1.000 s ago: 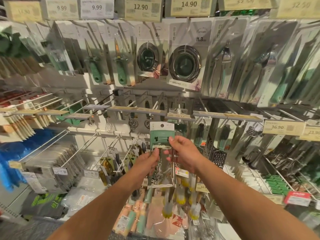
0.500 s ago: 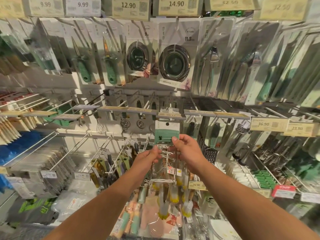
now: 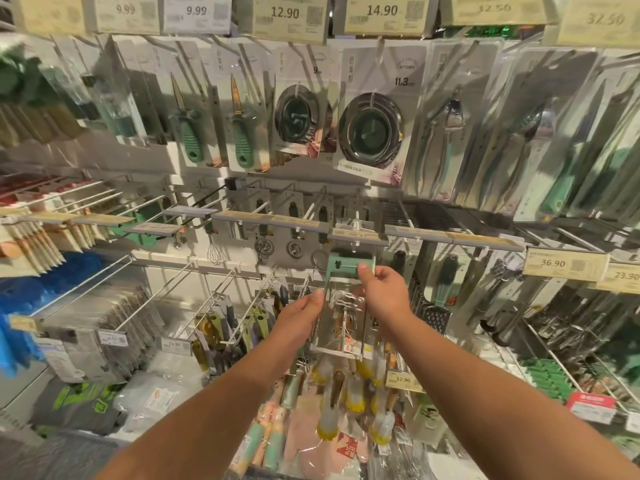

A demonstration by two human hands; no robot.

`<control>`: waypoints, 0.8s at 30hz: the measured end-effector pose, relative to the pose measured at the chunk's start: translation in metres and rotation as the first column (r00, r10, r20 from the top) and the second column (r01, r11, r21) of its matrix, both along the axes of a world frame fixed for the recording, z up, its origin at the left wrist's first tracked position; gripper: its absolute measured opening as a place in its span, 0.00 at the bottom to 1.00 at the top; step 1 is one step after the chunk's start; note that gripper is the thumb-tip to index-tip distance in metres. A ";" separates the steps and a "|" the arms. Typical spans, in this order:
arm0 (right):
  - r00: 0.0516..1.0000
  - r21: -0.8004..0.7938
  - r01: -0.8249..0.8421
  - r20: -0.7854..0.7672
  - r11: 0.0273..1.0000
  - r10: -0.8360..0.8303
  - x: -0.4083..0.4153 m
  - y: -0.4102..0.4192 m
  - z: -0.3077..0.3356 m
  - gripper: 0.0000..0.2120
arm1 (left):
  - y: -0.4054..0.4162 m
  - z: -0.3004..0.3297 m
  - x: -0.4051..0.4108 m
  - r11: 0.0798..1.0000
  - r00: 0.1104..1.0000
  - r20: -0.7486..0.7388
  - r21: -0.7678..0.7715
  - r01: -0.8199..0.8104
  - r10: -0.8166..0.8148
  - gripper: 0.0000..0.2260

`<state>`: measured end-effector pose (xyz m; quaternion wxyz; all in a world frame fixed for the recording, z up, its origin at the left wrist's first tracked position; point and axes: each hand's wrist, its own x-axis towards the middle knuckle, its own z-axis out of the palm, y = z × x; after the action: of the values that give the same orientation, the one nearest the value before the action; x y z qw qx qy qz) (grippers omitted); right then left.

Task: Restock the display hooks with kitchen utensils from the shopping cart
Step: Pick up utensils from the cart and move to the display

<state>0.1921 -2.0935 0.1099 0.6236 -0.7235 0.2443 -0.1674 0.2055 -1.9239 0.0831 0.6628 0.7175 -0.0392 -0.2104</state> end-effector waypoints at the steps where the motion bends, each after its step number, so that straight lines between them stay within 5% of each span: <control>1: 0.999 -0.039 0.007 -0.038 0.999 -0.009 0.006 0.000 0.002 0.16 | 0.000 0.000 0.000 1.000 1.000 0.009 0.000 -0.005 0.005 0.30; 6: 0.970 -0.190 0.011 -0.237 0.982 -0.056 0.032 -0.008 0.012 0.24 | 0.003 0.000 0.001 1.000 0.999 0.041 0.018 -0.013 0.013 0.29; 15: 0.870 -0.062 -0.149 -0.483 0.987 0.101 0.023 -0.015 -0.008 0.35 | 0.013 -0.013 0.008 0.997 0.999 0.044 0.071 0.003 -0.006 0.32; 24: 0.857 0.080 -0.296 -0.417 0.952 0.301 -0.009 -0.003 -0.034 0.18 | 0.006 -0.043 0.007 0.993 0.997 -0.057 0.112 -0.036 0.042 0.20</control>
<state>0.1830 -2.0966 0.0757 0.5784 -0.7674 0.2600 0.0942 0.2123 -1.9183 0.0402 0.6268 0.7473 0.0063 -0.2205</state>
